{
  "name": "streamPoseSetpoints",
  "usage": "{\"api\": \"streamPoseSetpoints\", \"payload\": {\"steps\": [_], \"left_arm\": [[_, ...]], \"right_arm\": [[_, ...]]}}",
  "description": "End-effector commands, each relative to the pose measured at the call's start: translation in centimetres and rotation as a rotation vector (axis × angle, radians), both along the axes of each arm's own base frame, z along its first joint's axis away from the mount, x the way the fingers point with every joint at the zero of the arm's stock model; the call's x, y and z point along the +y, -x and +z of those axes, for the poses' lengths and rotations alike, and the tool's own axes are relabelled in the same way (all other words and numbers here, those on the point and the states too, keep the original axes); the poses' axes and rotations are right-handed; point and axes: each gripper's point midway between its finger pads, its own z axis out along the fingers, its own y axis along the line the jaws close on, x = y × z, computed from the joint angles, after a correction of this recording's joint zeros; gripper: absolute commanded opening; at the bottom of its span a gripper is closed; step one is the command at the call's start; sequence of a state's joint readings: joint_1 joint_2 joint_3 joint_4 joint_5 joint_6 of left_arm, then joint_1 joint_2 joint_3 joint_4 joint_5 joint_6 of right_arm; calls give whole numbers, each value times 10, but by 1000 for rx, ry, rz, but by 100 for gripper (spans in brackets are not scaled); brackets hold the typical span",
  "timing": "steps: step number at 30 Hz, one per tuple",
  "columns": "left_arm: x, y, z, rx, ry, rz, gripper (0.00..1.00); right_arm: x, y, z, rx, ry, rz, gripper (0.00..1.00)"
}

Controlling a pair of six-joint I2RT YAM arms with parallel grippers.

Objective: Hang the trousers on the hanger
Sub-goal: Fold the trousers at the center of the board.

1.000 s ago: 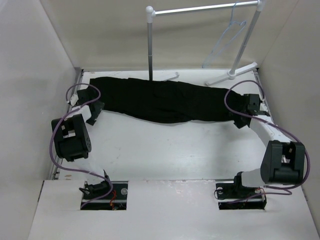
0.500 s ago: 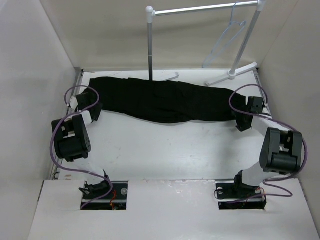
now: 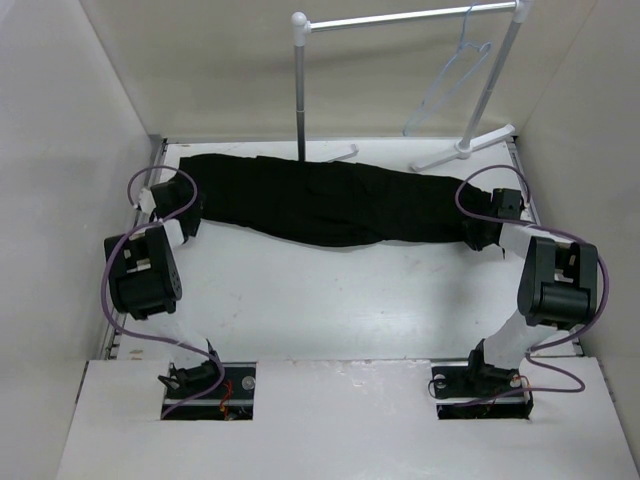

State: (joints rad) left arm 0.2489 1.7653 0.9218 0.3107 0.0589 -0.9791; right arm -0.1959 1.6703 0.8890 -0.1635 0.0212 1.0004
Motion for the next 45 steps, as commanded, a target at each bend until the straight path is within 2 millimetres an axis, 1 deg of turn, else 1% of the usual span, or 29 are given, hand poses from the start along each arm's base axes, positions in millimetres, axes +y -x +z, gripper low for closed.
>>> {"api": "streamPoseSetpoints", "payload": {"steps": [1, 2, 3, 7, 9, 11, 12, 14, 16, 19, 21, 25, 28, 29, 30, 32, 33, 34, 35, 36, 37, 39, 40, 41, 43, 44, 45], "left_arm": [[7, -24, -1, -30, 12, 15, 61], [11, -28, -5, -24, 21, 31, 56], [15, -32, -9, -22, 31, 45, 49], [24, -48, 0, -44, 30, 61, 22], [32, -45, 6, -27, 18, 79, 12], [39, -33, 9, 2, -2, 98, 9], [42, -22, 9, 23, -11, 112, 8], [50, 3, 7, 63, -28, 154, 7], [56, 30, 1, 113, -42, 189, 6], [66, 66, -6, 188, -58, 232, 5], [68, 87, -9, 227, -74, 238, 6], [64, 121, -13, 294, -113, 232, 7], [64, 145, -14, 351, -149, 235, 9], [64, 151, -14, 365, -162, 232, 13], [63, 157, -15, 373, -172, 235, 20], [61, 163, -14, 360, -180, 239, 40], [62, 163, -8, 347, -184, 244, 48], [62, 159, 2, 319, -195, 244, 54], [61, 152, 16, 284, -205, 239, 60], [58, 145, 32, 252, -218, 229, 65], [55, 140, 44, 230, -228, 221, 67], [41, 121, 85, 148, -265, 185, 70], [31, 111, 106, 105, -291, 162, 71], [19, 101, 127, 59, -318, 134, 71], [-11, 88, 156, -9, -361, 67, 71], [-29, 82, 165, -39, -373, 19, 71], [-46, 79, 169, -53, -382, -25, 71]], "right_arm": [[-3, -14, 6, -39, 3, -11, 38], [-5, -14, 6, -40, 3, -14, 35], [-6, -15, 6, -42, 3, -17, 30], [-9, -20, 13, -70, 6, -39, 13], [-12, -18, 18, -74, 12, -57, 8], [-17, -11, 24, -64, 36, -89, 6], [-20, -5, 28, -57, 49, -101, 5], [-22, 7, 32, -38, 64, -117, 4], [-21, 25, 34, -13, 71, -135, 3], [-18, 51, 32, 10, 69, -158, 2], [-18, 69, 30, 17, 55, -174, 2], [-17, 101, 26, 23, 27, -195, 3], [-23, 128, 29, 20, 15, -224, 3], [-24, 135, 31, 15, 23, -225, 6], [-26, 138, 33, 3, 32, -220, 14], [-26, 137, 38, -12, 49, -181, 34], [-26, 134, 43, -27, 56, -167, 46], [-26, 132, 48, -40, 62, -156, 56], [-23, 128, 60, -65, 69, -130, 67], [-21, 128, 71, -84, 73, -125, 74], [-21, 128, 80, -101, 82, -124, 78], [-24, 133, 99, -128, 118, -128, 83], [-28, 137, 105, -129, 138, -146, 85], [-32, 140, 106, -125, 162, -167, 86], [-34, 148, 97, -99, 162, -191, 87], [-35, 151, 92, -94, 153, -204, 87], [-37, 151, 84, -88, 145, -217, 88]]}}
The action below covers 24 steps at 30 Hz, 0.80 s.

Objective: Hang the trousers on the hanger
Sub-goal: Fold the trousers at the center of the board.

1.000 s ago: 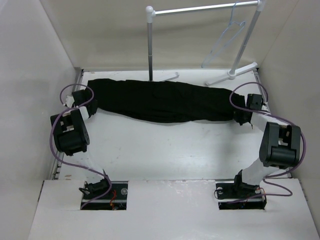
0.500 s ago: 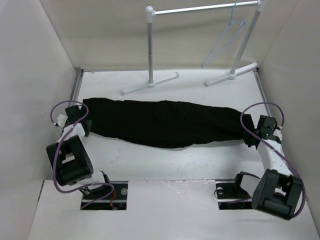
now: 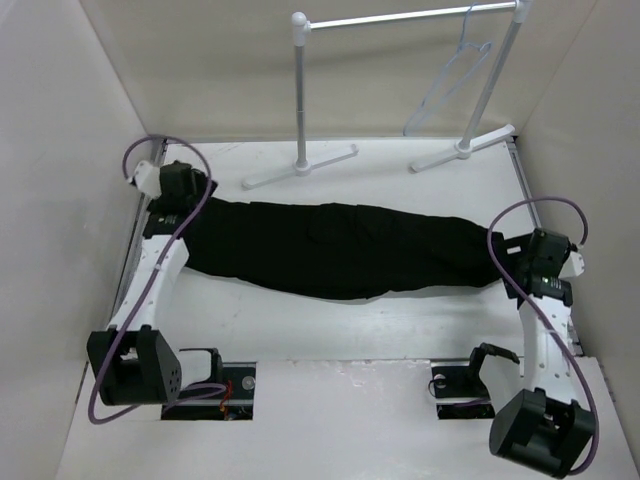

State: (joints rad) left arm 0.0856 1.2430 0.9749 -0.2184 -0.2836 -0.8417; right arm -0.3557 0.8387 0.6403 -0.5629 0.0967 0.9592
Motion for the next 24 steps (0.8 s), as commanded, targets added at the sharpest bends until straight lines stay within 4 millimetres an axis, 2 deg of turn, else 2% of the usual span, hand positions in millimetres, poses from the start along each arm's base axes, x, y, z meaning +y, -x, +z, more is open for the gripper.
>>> {"api": "streamPoseSetpoints", "payload": {"steps": [1, 3, 5, 9, 12, 16, 19, 20, 21, 22, 24], "left_arm": [[-45, -7, 37, -66, -71, -112, 71], [-83, -10, 31, -63, -60, -214, 71], [-110, -8, 23, -57, -57, -282, 70], [-155, -2, 12, -51, -44, -408, 70], [-168, 2, 5, -49, -35, -449, 70], [-173, 6, -2, -43, -13, -478, 69], [-173, 9, -4, -42, 1, -487, 68], [-172, 9, -4, -43, 0, -486, 68], [-171, 10, -5, -40, -2, -484, 68], [-169, 11, -5, -40, -2, -479, 68], [-165, 12, -5, -38, -5, -472, 67]], "right_arm": [[-8, 12, -21, 69, -7, -46, 89], [-3, 6, -36, 69, -61, -23, 91], [-3, -5, -48, 72, -80, -1, 92], [-19, -17, -65, 89, -74, -24, 93], [-22, -26, -79, 114, -98, -22, 92], [-24, -40, -93, 145, -120, -36, 88], [-23, -41, -95, 148, -123, -35, 87], [-12, -52, -112, 172, -171, -34, 64], [-12, -53, -117, 174, -176, -40, 57], [-11, -55, -119, 171, -185, -40, 45], [-12, -57, -116, 154, -176, -46, 28]]}}
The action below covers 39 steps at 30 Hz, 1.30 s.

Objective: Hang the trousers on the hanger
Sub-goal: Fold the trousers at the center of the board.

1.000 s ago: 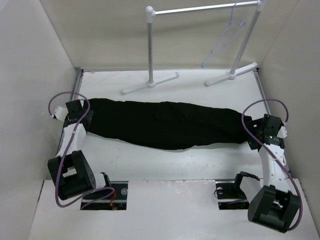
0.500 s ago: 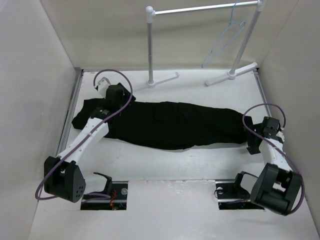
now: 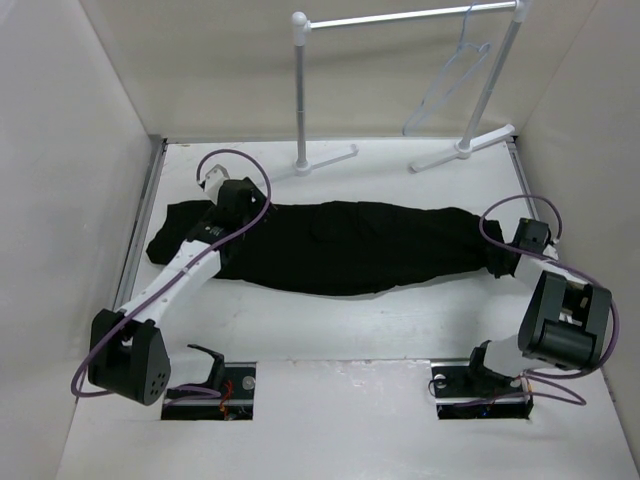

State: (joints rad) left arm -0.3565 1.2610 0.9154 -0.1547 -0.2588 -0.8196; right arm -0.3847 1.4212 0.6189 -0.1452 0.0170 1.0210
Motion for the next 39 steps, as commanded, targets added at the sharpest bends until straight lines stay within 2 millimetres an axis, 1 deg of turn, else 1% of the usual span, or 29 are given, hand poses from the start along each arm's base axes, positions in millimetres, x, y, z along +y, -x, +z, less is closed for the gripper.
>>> {"api": "streamPoseSetpoints", "payload": {"steps": [1, 3, 5, 8, 10, 13, 15, 16, 18, 19, 21, 22, 23, 25, 28, 31, 34, 36, 39], "left_arm": [[6, -1, 18, -60, 12, 5, 67], [9, -1, 22, -66, 9, 10, 67], [9, -2, 27, -72, 5, 7, 66], [2, -2, 40, -87, -7, -15, 66], [-7, -1, 49, -97, -6, -34, 66], [-24, 3, 76, -123, -11, -72, 65], [-40, 8, 99, -148, -13, -103, 65], [-48, 11, 111, -161, -18, -123, 65], [-66, 18, 128, -174, -25, -161, 65], [-76, 23, 137, -181, -27, -183, 65], [-86, 28, 149, -191, -38, -208, 65], [-89, 30, 155, -196, -35, -216, 65], [-87, 32, 160, -200, -34, -218, 65], [-72, 36, 169, -211, -39, -201, 66], [-29, 44, 171, -200, -52, -134, 66], [7, 53, 177, -230, -39, -75, 66], [39, 61, 173, -254, -28, -3, 67], [55, 61, 168, -261, -15, 32, 67], [78, 63, 161, -259, 18, 76, 67]], "right_arm": [[2, 1, -3, 3, 4, -20, 22], [-5, -3, 21, -38, 63, -29, 15], [-15, -5, 51, -79, 133, -48, 13], [-27, -4, 110, -163, 240, -70, 11], [-30, 3, 152, -226, 298, -83, 11], [-31, 17, 209, -321, 382, -79, 11], [-30, 27, 246, -385, 423, -70, 11], [-28, 30, 259, -407, 438, -62, 11], [-24, 37, 291, -445, 488, -25, 12], [-16, 38, 304, -458, 507, 10, 13], [11, 33, 326, -506, 533, 118, 14], [26, 28, 332, -524, 532, 177, 14], [40, 25, 339, -546, 523, 230, 14], [70, 18, 351, -590, 497, 323, 14], [116, 6, 362, -630, 448, 427, 14], [179, -8, 372, -646, 425, 540, 14], [252, -21, 375, -644, 426, 650, 15], [297, -32, 368, -629, 424, 705, 15], [386, -46, 346, -603, 398, 820, 16]]}}
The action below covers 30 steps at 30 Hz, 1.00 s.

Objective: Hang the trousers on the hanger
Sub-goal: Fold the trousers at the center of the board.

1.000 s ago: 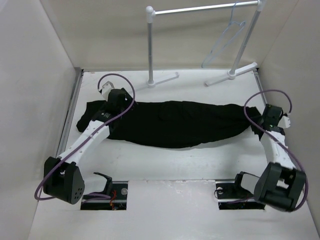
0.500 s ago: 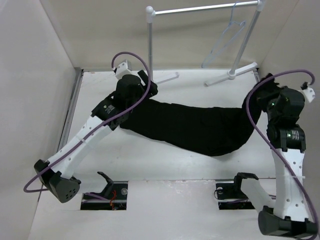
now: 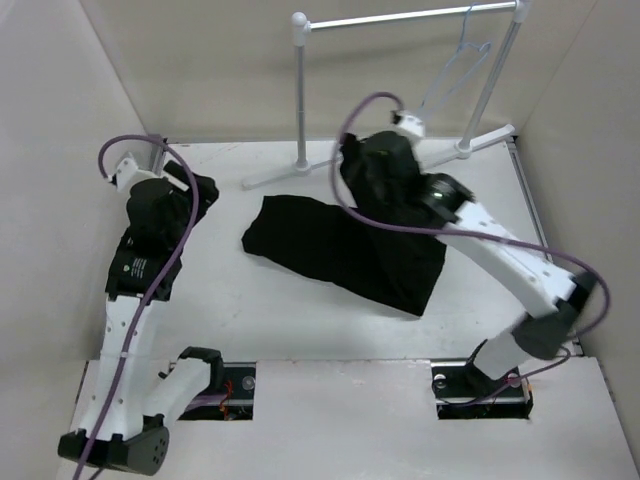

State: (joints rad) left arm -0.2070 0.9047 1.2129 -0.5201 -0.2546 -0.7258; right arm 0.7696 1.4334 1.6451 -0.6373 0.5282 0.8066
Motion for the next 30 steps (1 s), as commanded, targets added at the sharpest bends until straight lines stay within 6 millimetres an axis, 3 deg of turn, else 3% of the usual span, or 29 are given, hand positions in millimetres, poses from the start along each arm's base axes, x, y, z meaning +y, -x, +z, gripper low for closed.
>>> {"api": "streamPoseSetpoints", "payload": {"steps": [1, 5, 6, 7, 8, 9, 11, 12, 15, 17, 19, 21, 24, 27, 30], "left_arm": [[12, -1, -14, 9, 29, -14, 67], [46, 4, -26, 14, 51, 77, 67], [52, 5, -30, 20, 49, 99, 67], [58, 6, -33, 26, 42, 122, 67], [62, 6, -36, 37, 34, 142, 68], [63, 4, -36, 37, 29, 142, 69], [62, -1, -36, 29, 29, 139, 69], [63, -3, -36, 27, 30, 142, 69], [60, -16, -39, 25, 43, 135, 69], [44, -31, -50, 46, 51, 86, 69], [13, -51, -70, 93, 44, -1, 68], [-25, -73, -91, 137, 29, -98, 68], [-79, -104, -125, 196, 8, -220, 68], [-116, -136, -160, 238, 5, -293, 67], [-112, -153, -196, 295, -14, -262, 67]], "right_arm": [[78, -21, -1, -31, -12, 15, 16], [192, -36, -61, 27, 28, 137, 26], [220, -36, -78, 43, 31, 182, 37], [242, -37, -93, 52, 43, 213, 55], [257, -34, -106, 75, 52, 241, 71], [263, -30, -113, 108, 57, 266, 78], [259, -23, -110, 140, 65, 290, 83], [254, -17, -103, 143, 66, 301, 83], [210, -17, -69, 100, 48, 290, 82], [175, -14, -52, 50, 11, 290, 77], [133, -7, -48, 42, -29, 285, 69], [97, -1, -62, 75, -32, 274, 48], [42, 8, -101, 140, -10, 241, 18], [-8, -3, -136, 164, -5, 188, 11], [-24, -25, -165, 201, -58, 233, 11]]}}
